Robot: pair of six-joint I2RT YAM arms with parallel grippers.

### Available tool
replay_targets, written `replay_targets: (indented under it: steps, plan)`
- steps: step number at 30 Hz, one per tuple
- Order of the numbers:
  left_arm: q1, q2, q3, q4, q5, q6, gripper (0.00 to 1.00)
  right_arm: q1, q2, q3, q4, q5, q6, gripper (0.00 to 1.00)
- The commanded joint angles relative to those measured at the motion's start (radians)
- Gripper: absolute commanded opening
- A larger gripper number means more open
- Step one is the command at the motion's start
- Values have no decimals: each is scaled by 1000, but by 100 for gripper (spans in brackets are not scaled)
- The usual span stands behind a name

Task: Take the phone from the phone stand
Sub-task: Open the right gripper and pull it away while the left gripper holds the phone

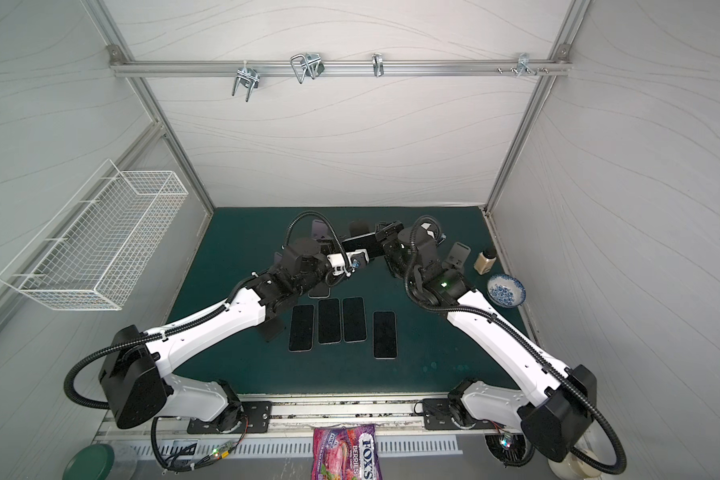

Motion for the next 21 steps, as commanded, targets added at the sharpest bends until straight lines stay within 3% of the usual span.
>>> replay_targets:
  steps: [1, 8, 14, 17, 21]
  plan:
    - [-1, -32, 21, 3, 26, 26, 59, -25, -54, 47, 0, -24, -49, 93]
    - [18, -71, 23, -69, 100, 3, 57, -133, -170, 31, -112, -118, -175, 95]
    - [50, -96, 32, -175, 203, 27, 56, -298, -206, 85, -182, -347, -548, 92]
    - [81, -96, 40, -210, 268, 20, 54, -329, -197, 114, -239, -411, -721, 92]
    - [115, -73, 37, -223, 321, 35, 51, -345, -171, 119, -299, -430, -759, 92]
